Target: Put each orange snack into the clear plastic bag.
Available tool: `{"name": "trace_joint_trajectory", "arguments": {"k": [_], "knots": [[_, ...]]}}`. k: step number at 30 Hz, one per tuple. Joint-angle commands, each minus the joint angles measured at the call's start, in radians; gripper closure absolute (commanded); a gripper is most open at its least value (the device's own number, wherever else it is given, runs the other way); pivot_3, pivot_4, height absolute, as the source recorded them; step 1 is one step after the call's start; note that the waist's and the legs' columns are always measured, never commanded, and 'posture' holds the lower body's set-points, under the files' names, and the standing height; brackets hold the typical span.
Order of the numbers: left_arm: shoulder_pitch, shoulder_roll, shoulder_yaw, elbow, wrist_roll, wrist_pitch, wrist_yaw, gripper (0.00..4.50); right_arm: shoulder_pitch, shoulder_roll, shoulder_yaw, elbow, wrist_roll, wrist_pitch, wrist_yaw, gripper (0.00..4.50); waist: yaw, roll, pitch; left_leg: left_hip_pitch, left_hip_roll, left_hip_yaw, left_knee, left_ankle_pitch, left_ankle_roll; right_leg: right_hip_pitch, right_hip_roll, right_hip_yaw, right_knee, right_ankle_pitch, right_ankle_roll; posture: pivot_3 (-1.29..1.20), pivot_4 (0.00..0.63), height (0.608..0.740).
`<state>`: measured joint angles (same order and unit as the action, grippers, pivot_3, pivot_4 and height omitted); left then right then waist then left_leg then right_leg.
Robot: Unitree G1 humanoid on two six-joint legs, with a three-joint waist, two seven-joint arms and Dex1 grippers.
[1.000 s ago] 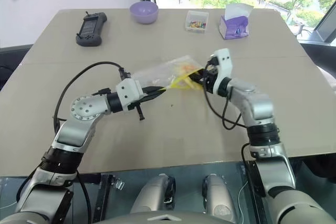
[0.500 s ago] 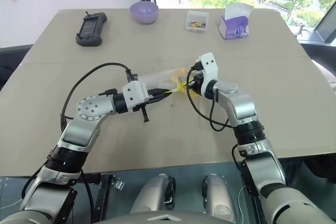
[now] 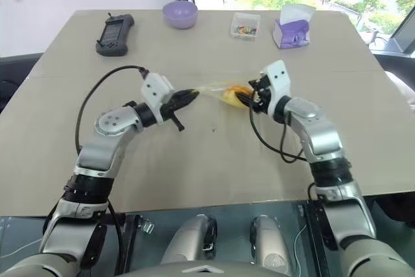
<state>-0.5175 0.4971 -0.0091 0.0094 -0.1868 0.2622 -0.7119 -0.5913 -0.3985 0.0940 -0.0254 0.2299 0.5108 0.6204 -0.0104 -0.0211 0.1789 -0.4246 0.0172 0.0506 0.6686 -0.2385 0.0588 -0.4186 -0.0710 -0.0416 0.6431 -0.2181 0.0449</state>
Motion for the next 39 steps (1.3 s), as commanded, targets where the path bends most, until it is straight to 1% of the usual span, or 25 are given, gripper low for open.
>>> {"name": "trace_joint_trajectory", "arguments": {"k": [1, 5, 9, 14, 17, 27, 39], "knots": [[-0.043, -0.007, 0.009, -0.011, -0.014, 0.001, 0.005, 4.5, 0.015, -0.014, -0.028, -0.082, 0.0, -0.032, -0.006, 1.76, -0.004, 0.0, 0.0, 0.0, 0.0, 0.001, 0.0, 0.0, 0.0, 0.0, 0.0, 0.001, 0.0, 0.0, 0.0, 0.0, 0.15, 0.74], [-0.054, -0.023, 0.001, -0.03, -0.028, 0.015, -0.007, 4.5, 0.023, -0.019, 0.002, -0.08, -0.09, -0.116, -0.061, 1.76, -0.002, 0.0, 0.0, 0.0, 0.001, 0.0, 0.0, 0.0, 0.0, 0.0, 0.001, 0.0, 0.001, 0.0, 0.0, 0.0, 0.15, 0.74], [-0.071, -0.028, 0.011, -0.021, -0.039, 0.034, -0.009, 4.5, 0.051, -0.094, 0.079, -0.086, -0.239, -0.266, -0.056, 1.76, 0.002, 0.0, 0.0, 0.0, 0.0, 0.001, 0.0, 0.0, 0.0, 0.0, 0.0, 0.001, 0.001, 0.0, 0.0, 0.0, 0.15, 0.74], [-0.089, -0.032, 0.023, -0.025, -0.056, 0.058, -0.006, 4.5, 0.086, -0.162, 0.121, -0.102, -0.318, -0.35, -0.017, 1.76, 0.004, 0.0, 0.0, -0.001, 0.0, 0.0, 0.001, 0.002, -0.004, -0.001, 0.0, 0.0, -0.001, 0.0, 0.0, 0.0, 0.15, 0.74], [-0.091, -0.032, 0.023, -0.033, -0.066, 0.069, -0.003, 4.5, 0.096, -0.18, 0.136, -0.089, -0.367, -0.383, -0.022, 1.76, 0.003, 0.0, 0.0, -0.001, 0.0, 0.0, 0.001, 0.003, -0.004, -0.001, 0.0, 0.0, 0.0, 0.0, 0.0, 0.0, 0.15, 0.74], [-0.089, -0.034, 0.02, -0.06, -0.078, 0.089, 0.003, 4.5, 0.104, -0.173, 0.159, -0.064, -0.402, -0.398, 0.024, 1.76, 0.003, 0.0, 0.0, -0.001, 0.0, 0.0, 0.001, 0.003, -0.004, -0.001, 0.0, 0.0, 0.0, 0.0, 0.0, 0.0, 0.15, 0.74], [-0.08, -0.029, 0.019, -0.093, -0.091, 0.107, 0.007, 4.5, 0.047, -0.122, 0.146, 0.051, -0.491, -0.398, -0.053, 1.76, 0.003, 0.0, 0.0, -0.001, 0.0, 0.0, 0.002, 0.003, -0.005, -0.001, 0.0, 0.0, 0.0, 0.0, 0.0, 0.0, 0.15, 0.74]]}}
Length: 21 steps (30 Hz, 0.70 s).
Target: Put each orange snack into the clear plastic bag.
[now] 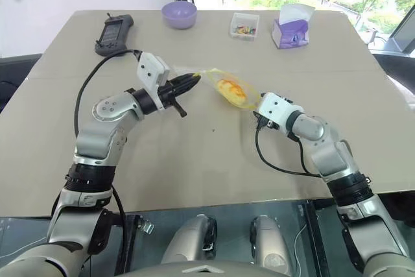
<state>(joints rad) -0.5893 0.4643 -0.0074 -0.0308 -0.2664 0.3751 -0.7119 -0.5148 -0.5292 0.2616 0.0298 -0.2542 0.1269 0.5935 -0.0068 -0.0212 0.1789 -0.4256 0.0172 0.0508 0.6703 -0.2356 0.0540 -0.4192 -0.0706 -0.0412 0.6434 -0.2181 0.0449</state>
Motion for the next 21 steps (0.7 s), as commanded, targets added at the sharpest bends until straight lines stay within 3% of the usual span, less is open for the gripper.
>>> {"name": "trace_joint_trajectory", "arguments": {"k": [1, 13, 16, 20, 21], "knots": [[-0.008, 0.004, 0.017, -0.054, -0.012, -0.006, 0.007, 4.5, -0.033, 0.012, -0.024, 0.0, -0.006, -0.014, -0.028, 1.76, -0.001, 0.0, 0.0, 0.0, 0.0, 0.0, 0.0, 0.0, 0.0, 0.0, 0.0, 0.0, 0.0, 0.0, 0.0, 0.0, 0.15, 0.74], [-0.005, 0.001, 0.015, -0.061, -0.013, -0.005, 0.011, 4.5, -0.029, 0.049, -0.029, -0.009, 0.027, -0.006, -0.006, 1.76, -0.001, 0.0, 0.0, 0.0, 0.0, 0.0, 0.0, 0.0, 0.0, 0.0, 0.0, 0.0, 0.0, 0.0, 0.0, 0.0, 0.15, 0.74], [-0.003, 0.001, 0.015, -0.064, -0.013, -0.003, 0.012, 4.5, -0.034, 0.053, -0.036, -0.002, 0.031, -0.005, -0.009, 2.58, -0.001, 0.0, 0.0, 0.0, 0.0, 0.0, 0.0, 0.0, 0.0, 0.0, 0.0, 0.0, 0.0, 0.0, 0.0, 0.0, 0.15, 0.74], [0.001, 0.002, 0.015, -0.071, -0.014, -0.001, 0.015, 4.5, -0.036, 0.054, -0.041, -0.009, 0.04, -0.002, -0.007, 4.25, 0.0, 0.0, 0.0, 0.0, 0.0, 0.0, 0.0, 0.0, 0.0, 0.0, 0.0, 0.0, 0.0, 0.0, 0.0, 0.0, 0.15, 0.74], [0.002, 0.003, 0.015, -0.072, -0.015, 0.0, 0.015, 4.5, -0.037, 0.052, -0.042, -0.012, 0.042, -0.002, -0.005, 4.38, 0.0, 0.0, 0.0, 0.0, 0.0, 0.0, 0.0, 0.0, 0.0, 0.0, 0.0, 0.0, 0.0, 0.0, 0.0, 0.0, 0.15, 0.74]]}}
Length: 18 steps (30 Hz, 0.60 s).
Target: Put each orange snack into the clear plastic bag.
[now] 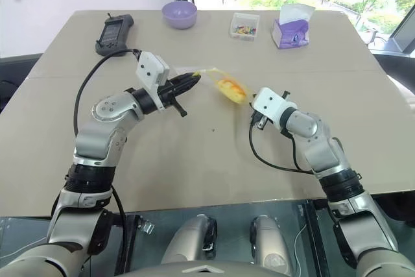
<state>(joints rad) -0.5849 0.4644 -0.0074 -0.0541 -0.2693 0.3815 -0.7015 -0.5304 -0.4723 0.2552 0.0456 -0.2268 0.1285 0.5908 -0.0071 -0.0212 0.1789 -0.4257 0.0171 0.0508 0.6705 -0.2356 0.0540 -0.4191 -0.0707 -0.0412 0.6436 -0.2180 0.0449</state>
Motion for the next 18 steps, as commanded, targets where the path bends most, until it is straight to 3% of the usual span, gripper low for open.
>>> {"name": "trace_joint_trajectory", "arguments": {"k": [1, 10, 15, 18], "knots": [[-0.006, 0.004, 0.017, -0.046, -0.013, -0.006, 0.005, 4.5, -0.028, -0.016, -0.044, -0.026, 0.018, -0.007, 0.003, 4.38, 0.0, 0.0, 0.0, 0.0, 0.0, 0.0, 0.0, 0.0, 0.0, 0.0, 0.0, 0.0, 0.0, 0.0, 0.0, 0.0, 0.15, 0.74], [-0.086, 0.024, 0.066, 0.014, -0.079, 0.031, -0.021, 4.5, -0.251, -0.225, -0.15, 0.063, 0.059, -0.064, 0.101, 4.38, 0.0, 0.0, 0.0, 0.0, 0.0, -0.001, 0.001, 0.0, 0.0, 0.0, 0.0, -0.001, 0.0, 0.0, 0.0, 0.0, 0.15, 0.74], [-0.122, 0.018, 0.04, 0.06, -0.081, 0.027, -0.034, 4.5, -0.312, -0.277, -0.118, 0.147, 0.055, -0.115, 0.177, 4.38, -0.001, 0.0, 0.0, 0.0, 0.0, 0.0, 0.0, 0.0, 0.0, 0.0, 0.0, 0.0, 0.0, 0.0, 0.0, 0.0, 0.15, 0.74], [-0.202, 0.009, -0.005, 0.19, -0.012, -0.035, -0.03, 4.5, -0.363, -0.267, -0.095, 0.278, 0.004, -0.196, 0.129, 4.38, 0.001, 0.0, 0.0, -0.001, -0.001, 0.0, 0.001, 0.0, 0.0, 0.0, 0.0, 0.0, -0.001, 0.0, 0.0, 0.0, 0.15, 0.74]]}}
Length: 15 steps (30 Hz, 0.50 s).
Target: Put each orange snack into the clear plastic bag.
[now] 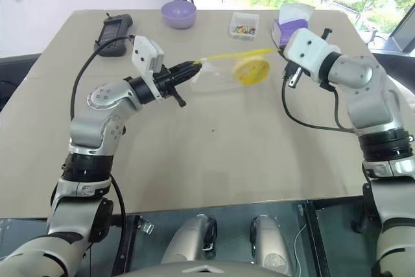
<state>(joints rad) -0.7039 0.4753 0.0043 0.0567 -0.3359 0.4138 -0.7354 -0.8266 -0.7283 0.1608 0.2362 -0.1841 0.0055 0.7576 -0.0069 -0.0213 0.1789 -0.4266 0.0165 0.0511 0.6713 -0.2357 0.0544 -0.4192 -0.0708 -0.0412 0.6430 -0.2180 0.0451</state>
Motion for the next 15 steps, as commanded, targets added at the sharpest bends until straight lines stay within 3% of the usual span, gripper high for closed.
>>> {"name": "trace_joint_trajectory", "arguments": {"k": [1, 4, 7, 12, 15], "knots": [[-0.116, -0.006, -0.027, 0.131, 0.079, -0.112, 0.001, 4.5, -0.09, -0.008, 0.008, 0.136, -0.061, -0.105, -0.059, 4.38, 0.001, 0.0, 0.0, -0.001, 0.0, 0.0, 0.0, 0.0, 0.0, -0.001, 0.0, 0.0, 0.0, 0.0, 0.0, 0.0, 0.15, 0.74], [-0.208, -0.022, -0.024, 0.251, 0.125, -0.235, 0.007, 4.5, -0.151, -0.003, 0.019, 0.245, -0.113, -0.189, -0.138, 4.38, 0.0, 0.0, 0.0, -0.003, -0.001, 0.0, 0.001, 0.0, 0.0, -0.002, 0.0, 0.0, 0.001, 0.0, 0.0, 0.0, 0.15, 0.74], [-0.209, -0.017, -0.023, 0.273, 0.143, -0.319, -0.021, 4.5, -0.125, 0.005, -0.006, 0.223, -0.085, -0.204, -0.138, 4.38, -0.003, 0.0, 0.0, -0.004, -0.001, 0.0, 0.001, 0.0, 0.0, -0.003, 0.0, 0.0, 0.001, 0.0, 0.0, 0.0, 0.15, 0.74], [-0.002, 0.004, -0.076, 0.15, 0.183, -0.403, -0.072, 4.5, 0.116, 0.026, -0.024, -0.009, -0.027, -0.138, -0.115, 4.38, -0.004, 0.0, -0.001, -0.003, 0.0, 0.001, -0.003, 0.0, 0.0, -0.003, 0.0, 0.001, -0.001, 0.0, 0.0, 0.0, 0.15, 0.74], [0.12, -0.003, -0.086, 0.049, 0.176, -0.352, -0.063, 4.5, 0.277, 0.072, -0.043, -0.196, 0.039, -0.005, -0.093, 4.38, -0.001, 0.001, 0.0, -0.006, 0.0, 0.001, -0.003, 0.0, 0.0, -0.005, -0.001, 0.001, 0.0, 0.0, 0.0, 0.0, 0.15, 0.74]]}}
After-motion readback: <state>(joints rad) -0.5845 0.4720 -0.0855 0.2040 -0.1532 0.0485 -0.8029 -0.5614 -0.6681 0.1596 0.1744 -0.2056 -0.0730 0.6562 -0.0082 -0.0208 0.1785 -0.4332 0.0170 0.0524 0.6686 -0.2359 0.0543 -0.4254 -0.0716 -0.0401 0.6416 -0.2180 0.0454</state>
